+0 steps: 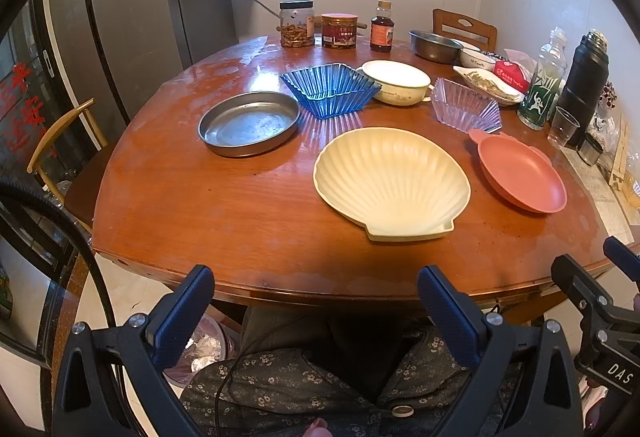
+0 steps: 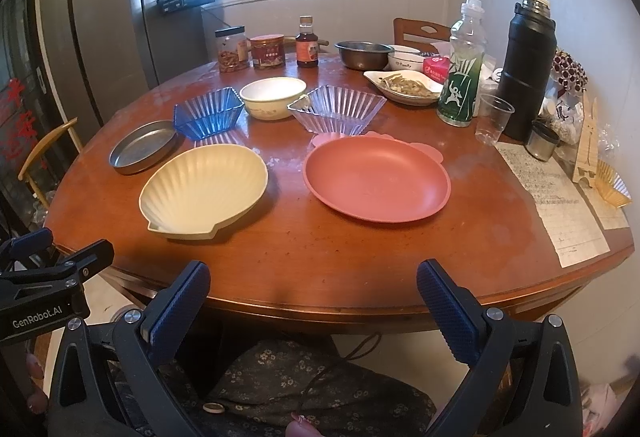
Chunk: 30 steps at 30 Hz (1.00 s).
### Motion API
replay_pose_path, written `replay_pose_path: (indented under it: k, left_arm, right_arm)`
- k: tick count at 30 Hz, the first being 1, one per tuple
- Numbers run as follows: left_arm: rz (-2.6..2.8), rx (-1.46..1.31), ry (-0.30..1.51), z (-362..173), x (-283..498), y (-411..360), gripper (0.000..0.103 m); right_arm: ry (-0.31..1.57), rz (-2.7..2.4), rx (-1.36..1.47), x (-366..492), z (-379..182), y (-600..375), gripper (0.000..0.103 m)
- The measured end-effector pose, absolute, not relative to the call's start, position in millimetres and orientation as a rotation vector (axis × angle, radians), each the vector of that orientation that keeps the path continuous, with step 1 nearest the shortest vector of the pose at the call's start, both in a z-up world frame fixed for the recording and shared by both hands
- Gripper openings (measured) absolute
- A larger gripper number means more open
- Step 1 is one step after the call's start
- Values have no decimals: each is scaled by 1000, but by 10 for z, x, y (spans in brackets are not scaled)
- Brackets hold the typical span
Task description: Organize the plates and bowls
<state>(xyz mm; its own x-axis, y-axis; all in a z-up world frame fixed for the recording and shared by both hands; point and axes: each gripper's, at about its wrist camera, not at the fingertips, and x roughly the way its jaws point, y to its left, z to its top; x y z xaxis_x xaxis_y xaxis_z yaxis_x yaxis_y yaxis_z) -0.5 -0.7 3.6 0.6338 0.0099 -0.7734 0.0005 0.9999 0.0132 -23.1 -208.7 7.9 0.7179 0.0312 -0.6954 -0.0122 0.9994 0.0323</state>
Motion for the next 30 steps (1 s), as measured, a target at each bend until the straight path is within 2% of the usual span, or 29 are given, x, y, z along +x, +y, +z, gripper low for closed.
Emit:
replay_pose_path:
  k: [30]
  left_arm:
    - [22,-53,943,-118,320,233,102]
  right_arm:
    - [830,71,29,146,-48,-1891,103]
